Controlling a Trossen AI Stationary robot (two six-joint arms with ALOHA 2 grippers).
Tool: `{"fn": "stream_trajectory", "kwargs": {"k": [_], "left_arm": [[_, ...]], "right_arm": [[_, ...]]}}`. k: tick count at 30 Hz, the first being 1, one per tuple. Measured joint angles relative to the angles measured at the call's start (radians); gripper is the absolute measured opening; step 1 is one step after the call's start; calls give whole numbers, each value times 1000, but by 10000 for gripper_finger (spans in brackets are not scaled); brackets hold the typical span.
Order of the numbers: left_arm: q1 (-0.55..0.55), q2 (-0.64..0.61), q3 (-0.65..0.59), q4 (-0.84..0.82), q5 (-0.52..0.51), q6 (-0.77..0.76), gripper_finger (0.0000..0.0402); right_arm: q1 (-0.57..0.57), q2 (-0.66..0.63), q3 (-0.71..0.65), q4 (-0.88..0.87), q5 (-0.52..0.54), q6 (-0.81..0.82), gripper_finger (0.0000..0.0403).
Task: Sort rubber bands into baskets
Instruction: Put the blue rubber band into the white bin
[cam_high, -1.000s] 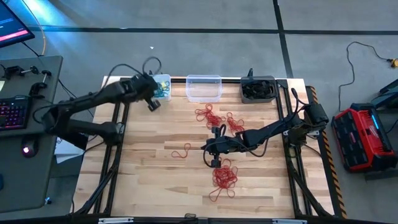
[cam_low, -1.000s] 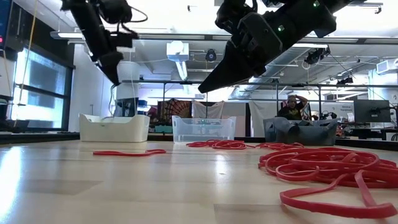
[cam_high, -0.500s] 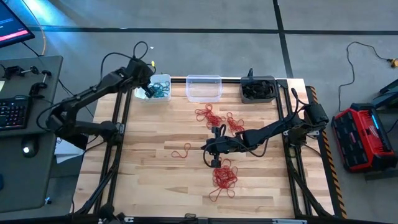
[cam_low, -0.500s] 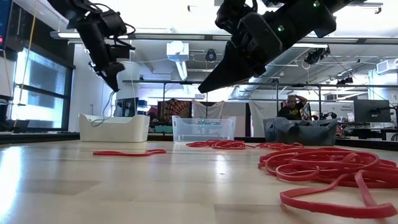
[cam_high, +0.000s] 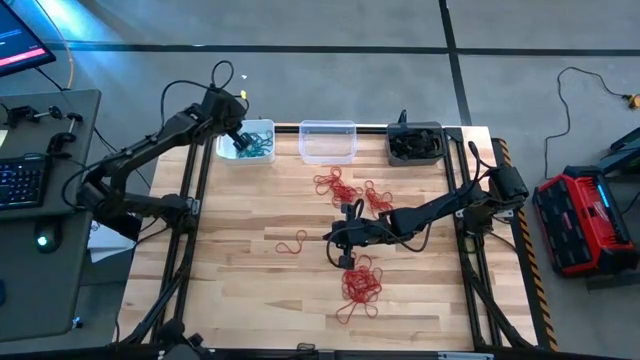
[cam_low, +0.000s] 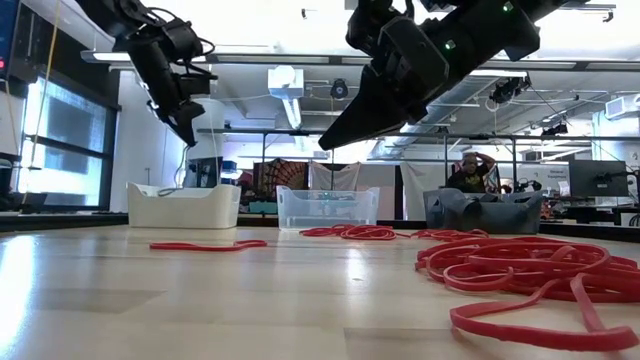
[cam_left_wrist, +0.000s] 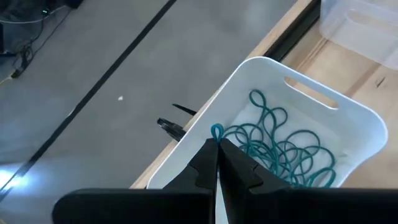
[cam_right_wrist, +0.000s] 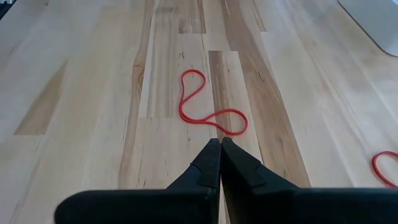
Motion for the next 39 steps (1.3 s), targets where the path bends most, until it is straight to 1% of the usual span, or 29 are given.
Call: {"fn": "stream_trajectory", "kwargs": {"k": [9,12,17,21,26,30,32,35,39], "left_arm": [[26,113,0,45,-1,15,0],[39,135,0,65,-7,17,0],[48,163,0,50,-3,-3,0],[17,200,-27,43,24,-17,0],[-20,252,-78,64,20,-19,0],[-23,277,-83,73,6,-68,1],[-23,276,-83,77,6,-72,7],[-30,274,-83,76,14,-68,28],[-43,273,-83,95,90,-93,69]], "right_arm": [[-8,0,0,0,0,-8,0],[-10,0,0,0,1,-13,0],[-20,0,0,0,0,-6,0],[-22,0,0,0,2,8,0],[-21,0,0,0,2,8,0],[-21,0,0,0,1,8,0],[-21,0,0,0,-1,8,0],[-23,0,0,0,-2,12,0],[-41,0,0,0,-5,85,0]]}}
